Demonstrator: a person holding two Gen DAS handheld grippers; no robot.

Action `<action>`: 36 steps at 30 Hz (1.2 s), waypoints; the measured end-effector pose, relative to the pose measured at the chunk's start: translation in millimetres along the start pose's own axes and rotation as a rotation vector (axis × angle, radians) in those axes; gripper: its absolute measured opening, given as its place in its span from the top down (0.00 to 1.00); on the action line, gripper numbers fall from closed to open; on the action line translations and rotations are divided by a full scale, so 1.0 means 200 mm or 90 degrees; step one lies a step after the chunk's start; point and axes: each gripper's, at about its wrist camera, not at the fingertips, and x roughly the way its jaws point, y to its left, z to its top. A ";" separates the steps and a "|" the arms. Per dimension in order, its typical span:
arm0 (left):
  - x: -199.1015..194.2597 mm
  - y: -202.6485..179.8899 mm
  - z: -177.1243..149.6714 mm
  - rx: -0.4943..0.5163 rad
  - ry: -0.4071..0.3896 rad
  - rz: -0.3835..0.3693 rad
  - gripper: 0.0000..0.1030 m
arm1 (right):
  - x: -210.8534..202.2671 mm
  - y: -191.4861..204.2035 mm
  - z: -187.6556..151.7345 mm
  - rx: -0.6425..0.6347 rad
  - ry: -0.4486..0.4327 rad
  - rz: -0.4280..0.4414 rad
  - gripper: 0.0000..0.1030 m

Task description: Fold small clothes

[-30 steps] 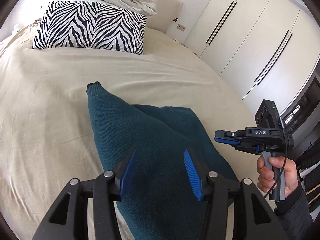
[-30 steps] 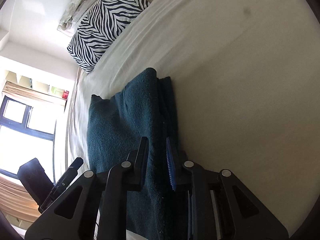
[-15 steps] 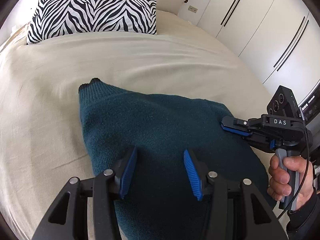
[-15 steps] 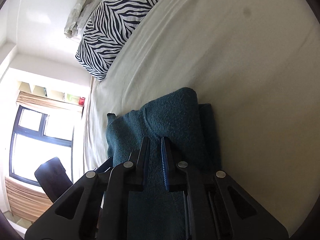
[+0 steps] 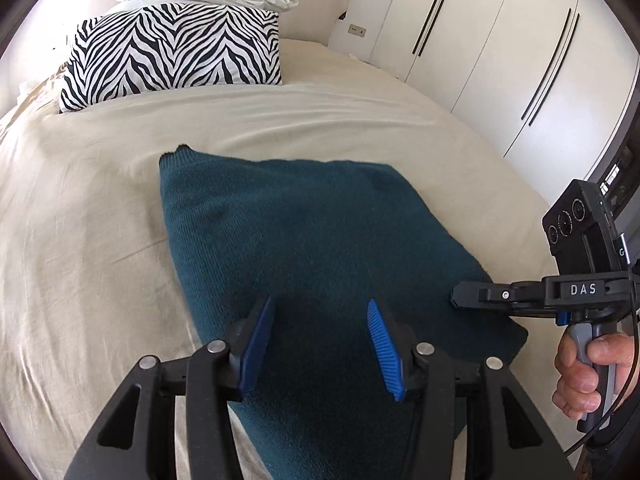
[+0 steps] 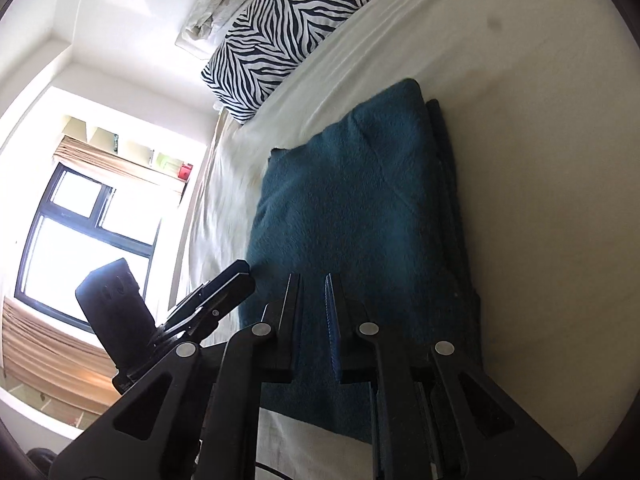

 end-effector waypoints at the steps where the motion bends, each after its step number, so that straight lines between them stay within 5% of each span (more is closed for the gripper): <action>1: 0.02 0.00 -0.02 0.002 -0.001 -0.001 0.50 | 0.01 -0.08 -0.05 0.025 0.000 0.007 0.90; 4: 0.02 -0.02 -0.03 0.021 -0.006 0.010 0.50 | -0.07 -0.17 -0.18 0.054 -0.039 0.047 0.91; 8: -0.09 0.04 -0.03 -0.030 -0.045 -0.023 0.50 | -0.16 -0.13 -0.24 0.043 -0.038 0.021 0.89; 10: -0.19 0.10 -0.03 -0.060 -0.089 -0.022 0.39 | -0.26 -0.07 -0.23 0.017 -0.068 0.010 0.80; 12: -0.24 0.17 -0.01 -0.099 -0.109 -0.019 0.33 | -0.35 -0.01 -0.17 -0.017 -0.111 -0.020 0.45; 13: -0.23 0.22 0.01 -0.117 -0.101 -0.024 0.33 | -0.38 0.01 -0.13 -0.027 -0.135 -0.034 0.16; 14: -0.21 0.26 0.02 -0.135 -0.088 -0.024 0.33 | -0.41 0.02 -0.08 -0.037 -0.152 -0.038 0.12; 16: -0.19 0.33 0.03 -0.161 -0.069 -0.020 0.33 | -0.39 0.03 0.04 -0.034 -0.134 -0.021 0.12; 19: -0.11 0.43 0.00 -0.237 -0.022 -0.092 0.33 | -0.25 -0.03 0.20 0.020 -0.063 -0.009 0.15; 24: 0.04 0.46 -0.06 -0.310 0.068 -0.172 0.33 | -0.01 -0.13 0.30 0.054 0.034 0.001 0.36; 28: 0.13 0.45 -0.05 -0.325 0.096 -0.170 0.38 | 0.11 -0.10 0.33 0.050 0.066 0.009 0.48; 36: 0.14 0.36 0.01 -0.285 0.121 -0.105 0.57 | 0.24 0.03 0.31 -0.018 0.072 -0.106 0.75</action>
